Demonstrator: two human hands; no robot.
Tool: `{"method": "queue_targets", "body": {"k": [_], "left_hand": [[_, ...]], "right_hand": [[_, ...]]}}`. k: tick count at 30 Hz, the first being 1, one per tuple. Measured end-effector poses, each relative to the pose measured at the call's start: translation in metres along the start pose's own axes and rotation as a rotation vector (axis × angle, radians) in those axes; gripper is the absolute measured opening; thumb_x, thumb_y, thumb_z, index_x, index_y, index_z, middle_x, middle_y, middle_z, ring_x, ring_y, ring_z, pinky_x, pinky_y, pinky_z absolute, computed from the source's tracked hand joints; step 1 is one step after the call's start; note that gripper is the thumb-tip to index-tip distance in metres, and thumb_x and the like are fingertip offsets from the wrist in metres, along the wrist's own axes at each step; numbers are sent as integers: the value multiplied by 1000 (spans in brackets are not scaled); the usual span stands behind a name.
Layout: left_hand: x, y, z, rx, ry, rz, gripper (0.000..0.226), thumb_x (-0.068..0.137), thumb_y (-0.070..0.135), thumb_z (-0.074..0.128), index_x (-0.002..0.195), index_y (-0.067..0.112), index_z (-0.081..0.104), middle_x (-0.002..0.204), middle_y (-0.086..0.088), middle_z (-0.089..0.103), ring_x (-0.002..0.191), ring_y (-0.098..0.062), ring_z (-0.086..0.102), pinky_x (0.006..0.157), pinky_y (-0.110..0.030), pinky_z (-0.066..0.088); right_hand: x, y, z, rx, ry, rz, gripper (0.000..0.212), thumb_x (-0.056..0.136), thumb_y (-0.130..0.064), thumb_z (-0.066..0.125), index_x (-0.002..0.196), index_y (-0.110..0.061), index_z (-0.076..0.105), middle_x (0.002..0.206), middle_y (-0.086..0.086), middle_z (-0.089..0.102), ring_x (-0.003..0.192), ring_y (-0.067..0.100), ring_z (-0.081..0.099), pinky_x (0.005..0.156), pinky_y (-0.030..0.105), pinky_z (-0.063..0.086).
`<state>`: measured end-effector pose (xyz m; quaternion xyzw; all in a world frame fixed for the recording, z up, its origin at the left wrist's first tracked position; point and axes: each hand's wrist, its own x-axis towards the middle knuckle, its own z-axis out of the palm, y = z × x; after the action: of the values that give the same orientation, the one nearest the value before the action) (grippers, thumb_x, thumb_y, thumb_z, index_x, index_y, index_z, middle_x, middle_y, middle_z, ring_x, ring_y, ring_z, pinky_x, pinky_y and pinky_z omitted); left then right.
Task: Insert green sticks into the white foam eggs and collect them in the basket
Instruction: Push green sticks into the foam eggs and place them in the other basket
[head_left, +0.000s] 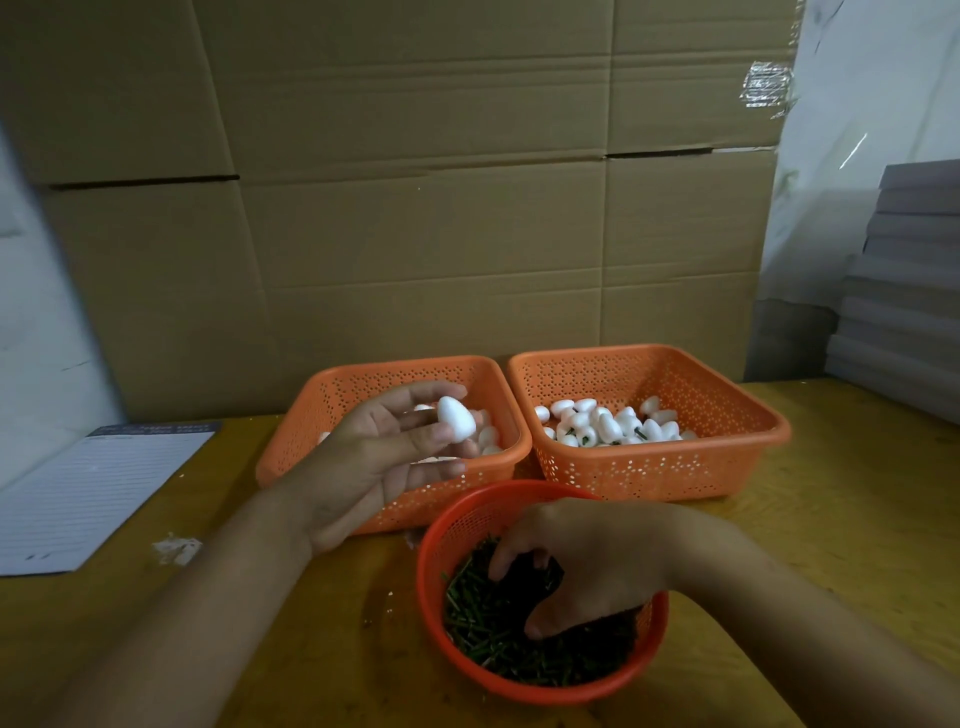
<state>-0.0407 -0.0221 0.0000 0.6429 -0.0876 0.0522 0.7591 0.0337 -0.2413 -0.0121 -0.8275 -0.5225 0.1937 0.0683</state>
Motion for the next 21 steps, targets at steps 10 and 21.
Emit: {"method": "queue_targets", "body": {"k": [10, 21], "left_hand": [[0, -8, 7, -80, -18, -107, 60, 82, 50, 68, 117, 2, 59, 85, -6, 65, 76, -15, 65, 72, -29, 57], [-1, -12, 13, -45, -45, -117, 41, 86, 43, 69, 103, 7, 62, 85, -9, 65, 77, -16, 65, 72, -30, 58]], "right_hand": [[0, 0, 1, -8, 3, -11, 49, 86, -45, 72, 132, -41, 55, 130, -13, 52, 115, 9, 52, 96, 34, 48], [4, 2, 6, -12, 41, -19, 37, 86, -46, 70, 121, -40, 59, 118, -16, 55, 98, 4, 54, 77, 23, 46]]}}
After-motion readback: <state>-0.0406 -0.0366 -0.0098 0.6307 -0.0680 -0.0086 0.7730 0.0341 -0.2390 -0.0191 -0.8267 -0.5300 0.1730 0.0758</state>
